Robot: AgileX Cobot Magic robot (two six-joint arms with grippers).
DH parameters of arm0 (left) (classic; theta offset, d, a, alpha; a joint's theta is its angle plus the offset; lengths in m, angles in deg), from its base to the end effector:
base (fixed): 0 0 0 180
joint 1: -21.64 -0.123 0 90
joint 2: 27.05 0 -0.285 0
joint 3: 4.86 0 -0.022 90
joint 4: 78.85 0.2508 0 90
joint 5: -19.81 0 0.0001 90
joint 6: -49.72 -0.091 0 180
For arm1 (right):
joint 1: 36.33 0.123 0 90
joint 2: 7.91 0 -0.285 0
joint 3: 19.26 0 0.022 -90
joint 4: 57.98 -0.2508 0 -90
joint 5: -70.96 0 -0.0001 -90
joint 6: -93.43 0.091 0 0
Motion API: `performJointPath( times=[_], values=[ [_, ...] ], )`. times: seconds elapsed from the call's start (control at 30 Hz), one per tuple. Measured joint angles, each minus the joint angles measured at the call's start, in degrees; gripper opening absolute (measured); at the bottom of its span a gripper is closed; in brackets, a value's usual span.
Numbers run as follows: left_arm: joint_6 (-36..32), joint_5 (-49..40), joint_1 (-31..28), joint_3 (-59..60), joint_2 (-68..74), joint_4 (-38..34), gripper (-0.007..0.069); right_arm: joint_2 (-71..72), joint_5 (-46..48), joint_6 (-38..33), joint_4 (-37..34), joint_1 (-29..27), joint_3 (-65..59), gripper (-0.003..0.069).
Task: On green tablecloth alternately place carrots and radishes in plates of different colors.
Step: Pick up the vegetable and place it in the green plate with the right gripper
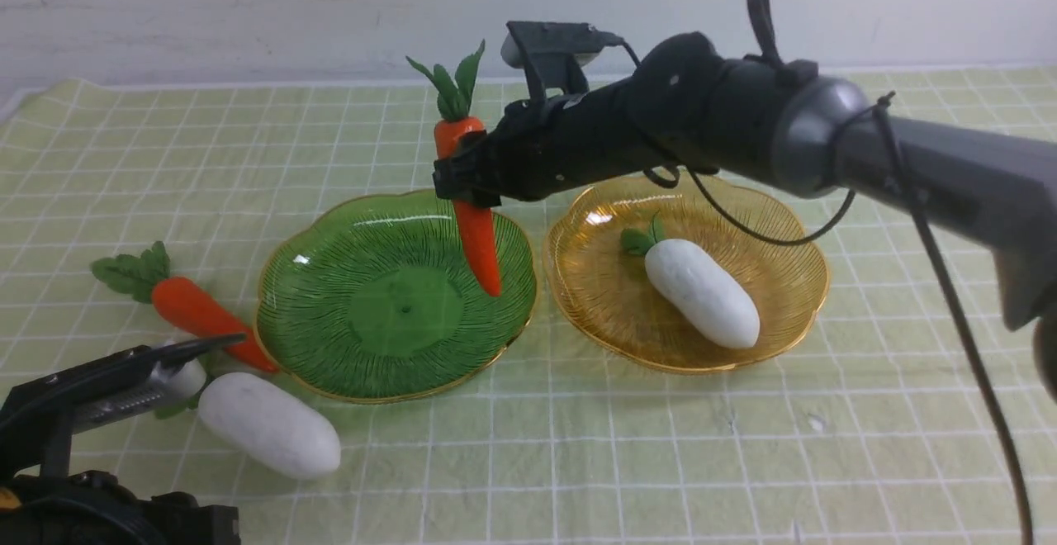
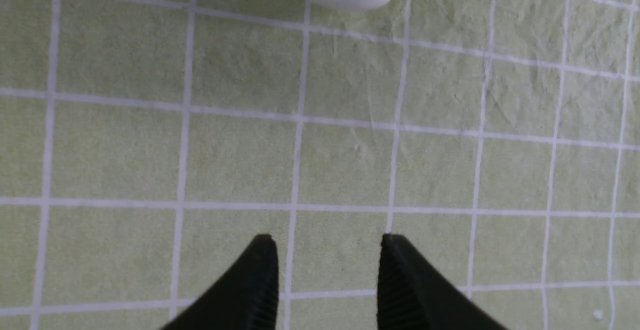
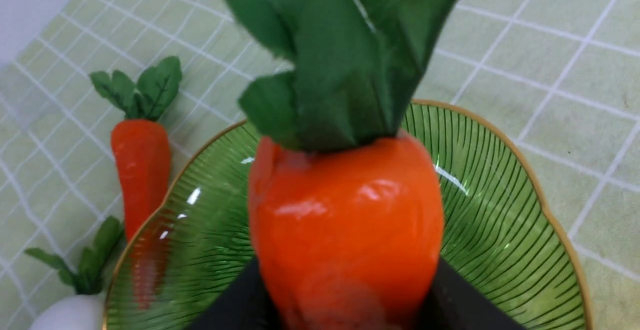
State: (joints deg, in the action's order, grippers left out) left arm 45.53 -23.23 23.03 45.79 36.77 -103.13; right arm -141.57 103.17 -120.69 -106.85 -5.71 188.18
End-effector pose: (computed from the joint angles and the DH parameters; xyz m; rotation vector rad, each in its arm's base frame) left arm 0.1480 -0.0292 0.2158 -0.2129 2.7015 -0.4655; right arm 0.4191 0.2906 0.2281 -0.6410 2.2257 0.8366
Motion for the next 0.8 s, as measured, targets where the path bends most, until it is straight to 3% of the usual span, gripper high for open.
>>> performJointPath(
  times=[0.3,0.57,0.8],
  values=[
    [0.0,0.07,0.0,0.0,0.0,0.0,0.0258,-1.27,-0.01,1.23,-0.52,0.01,0.0,0.0291],
    [0.0,0.08,0.0,0.0,0.0,0.0,0.0258,-1.27,5.1,2.16,-0.41,0.01,0.05,0.054],
    [0.0,0.03,0.0,0.0,0.0,0.0,0.0258,1.15,17.71,2.22,0.91,-2.52,0.84,0.0573]
  ],
)
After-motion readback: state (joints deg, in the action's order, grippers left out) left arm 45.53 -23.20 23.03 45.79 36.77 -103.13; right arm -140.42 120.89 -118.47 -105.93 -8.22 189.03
